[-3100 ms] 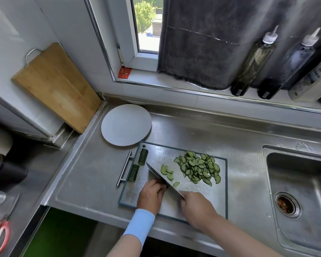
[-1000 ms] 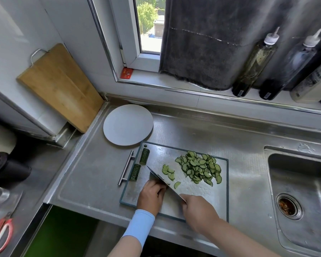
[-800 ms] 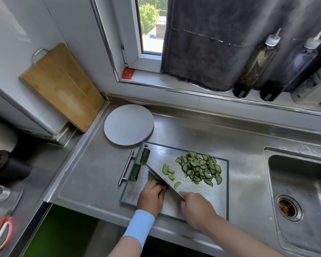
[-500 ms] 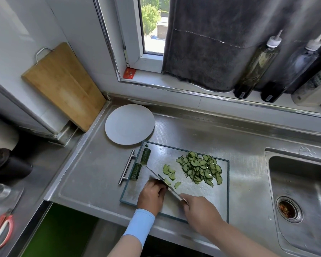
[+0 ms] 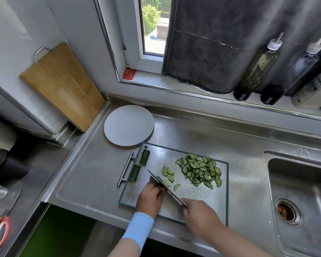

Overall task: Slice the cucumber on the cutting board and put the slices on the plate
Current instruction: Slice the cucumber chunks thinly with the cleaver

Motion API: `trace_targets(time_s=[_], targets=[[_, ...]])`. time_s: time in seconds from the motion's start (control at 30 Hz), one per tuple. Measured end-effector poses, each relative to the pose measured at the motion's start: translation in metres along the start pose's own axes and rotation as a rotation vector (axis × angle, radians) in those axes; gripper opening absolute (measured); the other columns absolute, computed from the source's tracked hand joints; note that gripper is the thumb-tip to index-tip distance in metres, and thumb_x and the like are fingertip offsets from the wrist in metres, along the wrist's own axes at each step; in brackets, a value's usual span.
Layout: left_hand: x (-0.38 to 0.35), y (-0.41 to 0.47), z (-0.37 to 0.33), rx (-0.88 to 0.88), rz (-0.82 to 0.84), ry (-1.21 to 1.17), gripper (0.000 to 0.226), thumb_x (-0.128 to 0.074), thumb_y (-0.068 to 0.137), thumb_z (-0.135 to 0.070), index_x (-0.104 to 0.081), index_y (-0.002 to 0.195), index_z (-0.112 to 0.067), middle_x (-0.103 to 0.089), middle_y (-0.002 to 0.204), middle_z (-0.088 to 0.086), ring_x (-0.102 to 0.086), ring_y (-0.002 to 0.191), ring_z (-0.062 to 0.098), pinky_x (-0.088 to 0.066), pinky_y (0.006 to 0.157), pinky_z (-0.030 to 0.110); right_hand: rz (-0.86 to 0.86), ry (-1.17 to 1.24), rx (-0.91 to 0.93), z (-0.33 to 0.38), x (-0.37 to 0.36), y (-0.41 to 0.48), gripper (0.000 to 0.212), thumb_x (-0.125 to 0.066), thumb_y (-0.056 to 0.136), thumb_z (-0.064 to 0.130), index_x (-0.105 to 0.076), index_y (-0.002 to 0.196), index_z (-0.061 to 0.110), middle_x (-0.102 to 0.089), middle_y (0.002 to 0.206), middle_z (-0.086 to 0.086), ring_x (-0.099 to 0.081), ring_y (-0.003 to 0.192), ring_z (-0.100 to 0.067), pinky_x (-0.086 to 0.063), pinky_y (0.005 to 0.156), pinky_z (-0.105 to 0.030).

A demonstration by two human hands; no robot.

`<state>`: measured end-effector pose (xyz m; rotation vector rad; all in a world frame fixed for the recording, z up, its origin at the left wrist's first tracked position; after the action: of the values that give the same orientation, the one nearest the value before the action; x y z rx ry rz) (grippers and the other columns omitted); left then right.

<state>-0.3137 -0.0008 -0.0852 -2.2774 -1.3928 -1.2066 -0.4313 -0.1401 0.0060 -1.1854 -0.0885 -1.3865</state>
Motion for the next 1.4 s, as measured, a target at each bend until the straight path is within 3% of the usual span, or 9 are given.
trace_targets(time_s=[0.4, 0.5, 0.63, 0.83, 1.1, 1.23, 1.4], targets=[[0.0, -0.001, -0.001, -0.004, 0.012, 0.001, 0.024, -0.083, 0.066, 0.0, -0.074, 0.081, -0.016, -0.066, 0.085, -0.003, -0.057, 0.082, 0.011, -0.044, 0.074, 0.014, -0.018, -0.008, 0.036, 0.017, 0.002, 0.016, 0.03, -0.04, 0.094, 0.021, -0.041, 0.067, 0.034, -0.052, 0.07, 0.008, -0.05, 0.073, -0.019, -0.038, 0.06, -0.03], [0.001, 0.0, -0.002, 0.023, 0.013, 0.011, 0.026, -0.086, 0.062, -0.001, -0.075, 0.079, -0.018, -0.066, 0.083, -0.003, -0.059, 0.077, 0.013, -0.046, 0.071, 0.016, -0.029, -0.015, 0.05, 0.013, 0.002, 0.009, 0.024, -0.039, 0.095, 0.022, -0.044, 0.074, 0.032, -0.054, 0.071, 0.005, -0.05, 0.071, -0.02, -0.036, 0.058, -0.027], [0.003, 0.0, -0.001, -0.009, -0.001, 0.002, 0.025, -0.086, 0.064, -0.002, -0.075, 0.08, -0.017, -0.069, 0.086, -0.002, -0.059, 0.081, 0.011, -0.045, 0.078, 0.014, -0.039, -0.007, 0.05, 0.003, 0.002, -0.002, 0.015, -0.039, 0.095, 0.021, -0.05, 0.085, 0.023, -0.061, 0.076, -0.001, -0.051, 0.07, -0.02, -0.04, 0.061, -0.032], [0.002, -0.001, 0.001, -0.022, -0.001, -0.019, 0.024, -0.084, 0.065, 0.0, -0.075, 0.08, -0.017, -0.067, 0.086, -0.004, -0.058, 0.084, 0.007, -0.044, 0.079, 0.011, -0.037, 0.004, 0.028, -0.012, 0.005, -0.015, 0.026, -0.038, 0.101, 0.028, -0.044, 0.077, 0.022, -0.054, 0.07, -0.001, -0.042, 0.06, -0.013, -0.032, 0.056, -0.026], [-0.001, -0.001, 0.002, 0.004, 0.003, -0.008, 0.022, -0.083, 0.065, 0.004, -0.074, 0.078, -0.013, -0.068, 0.083, -0.001, -0.057, 0.08, 0.012, -0.043, 0.074, 0.015, 0.012, 0.061, -0.012, 0.006, -0.002, 0.009, 0.032, -0.04, 0.093, 0.016, -0.039, 0.063, 0.028, -0.047, 0.061, 0.006, -0.042, 0.061, -0.016, -0.034, 0.056, -0.03], [0.0, -0.003, 0.001, -0.009, 0.01, -0.014, 0.021, -0.08, 0.069, 0.004, -0.075, 0.08, -0.013, -0.069, 0.088, -0.002, -0.061, 0.082, 0.015, -0.046, 0.076, 0.016, 0.007, 0.053, -0.015, 0.02, -0.001, 0.023, 0.03, -0.039, 0.093, 0.02, -0.041, 0.065, 0.03, -0.051, 0.071, 0.005, -0.049, 0.073, -0.023, -0.037, 0.061, -0.032], [0.002, -0.003, -0.002, 0.003, 0.014, 0.003, 0.019, -0.079, 0.07, 0.004, -0.075, 0.08, -0.011, -0.065, 0.086, 0.0, -0.056, 0.085, 0.013, -0.041, 0.077, 0.011, 0.021, 0.049, 0.002, 0.021, -0.001, 0.029, 0.02, -0.037, 0.095, 0.023, -0.052, 0.083, 0.03, -0.06, 0.084, 0.002, -0.057, 0.083, -0.026, -0.041, 0.066, -0.031]])
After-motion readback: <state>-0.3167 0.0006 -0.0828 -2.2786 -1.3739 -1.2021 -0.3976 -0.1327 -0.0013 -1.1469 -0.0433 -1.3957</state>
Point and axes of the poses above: each hand's wrist, its own y-axis towards the middle knuckle, its own x-axis out of the back of the hand, z = x × y, the point moved 2 cm from there along y, towards the middle knuckle
